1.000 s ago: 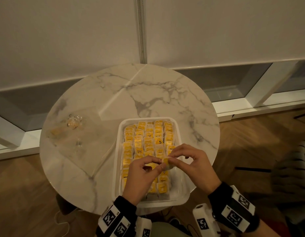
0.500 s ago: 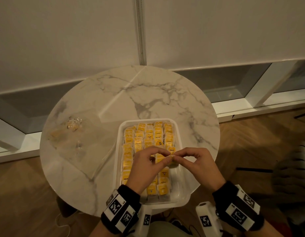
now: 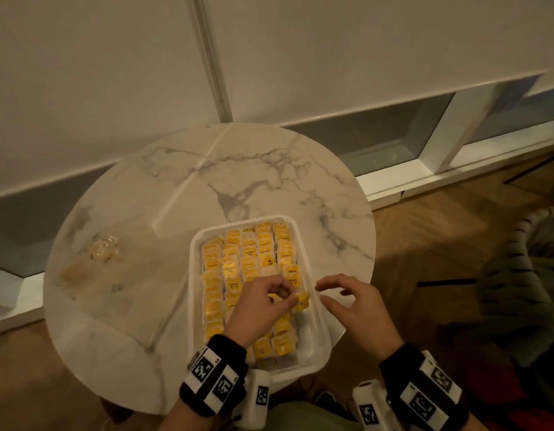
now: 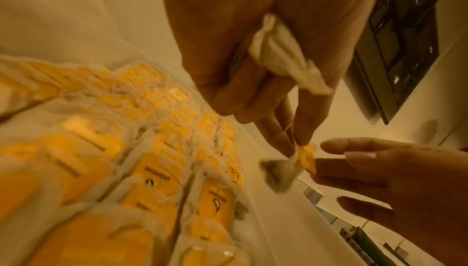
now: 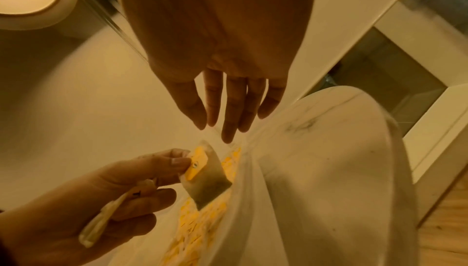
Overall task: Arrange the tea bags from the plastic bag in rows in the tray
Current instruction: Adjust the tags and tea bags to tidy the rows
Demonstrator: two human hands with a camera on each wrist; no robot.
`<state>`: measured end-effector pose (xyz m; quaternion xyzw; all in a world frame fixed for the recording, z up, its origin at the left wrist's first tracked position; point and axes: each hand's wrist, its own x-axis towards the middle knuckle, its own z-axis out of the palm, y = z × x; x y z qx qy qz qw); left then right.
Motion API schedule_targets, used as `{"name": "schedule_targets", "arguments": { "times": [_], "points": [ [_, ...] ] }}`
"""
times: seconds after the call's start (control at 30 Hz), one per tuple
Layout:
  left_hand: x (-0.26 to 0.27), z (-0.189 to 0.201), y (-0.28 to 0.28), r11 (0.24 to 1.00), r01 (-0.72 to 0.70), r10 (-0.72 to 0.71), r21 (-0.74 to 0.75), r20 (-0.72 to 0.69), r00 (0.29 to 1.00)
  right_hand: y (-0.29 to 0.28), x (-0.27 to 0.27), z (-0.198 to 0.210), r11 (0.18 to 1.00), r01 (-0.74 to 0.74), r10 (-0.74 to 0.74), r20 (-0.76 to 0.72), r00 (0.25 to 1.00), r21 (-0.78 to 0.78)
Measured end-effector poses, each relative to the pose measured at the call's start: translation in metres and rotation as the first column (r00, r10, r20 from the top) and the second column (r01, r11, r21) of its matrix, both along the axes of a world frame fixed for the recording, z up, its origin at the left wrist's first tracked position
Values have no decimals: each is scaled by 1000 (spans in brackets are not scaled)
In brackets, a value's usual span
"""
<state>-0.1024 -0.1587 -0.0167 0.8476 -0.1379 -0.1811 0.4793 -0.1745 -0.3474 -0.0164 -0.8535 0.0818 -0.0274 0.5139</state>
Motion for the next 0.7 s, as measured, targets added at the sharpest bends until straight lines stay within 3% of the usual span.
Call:
{"name": "schedule_targets", "arguments": {
  "times": [0.17, 0.3, 0.4, 0.7],
  "points": [
    [11, -3, -11, 966, 151, -149, 209, -27, 989, -5, -18, -10, 998, 46, -45, 25, 999, -33],
    [21, -2, -20, 914, 229, -209, 335, -95, 973, -7, -26, -20, 990, -85, 83, -27, 996, -116],
    [29, -5, -25, 891, 207, -194, 404, -72, 978, -8, -30, -29, 975, -162, 149, -90, 985, -149],
    [49, -14, -36, 859, 48, -62, 509, 11, 998, -7, -30, -39, 977, -165, 158, -55, 986, -135]
  ]
}}
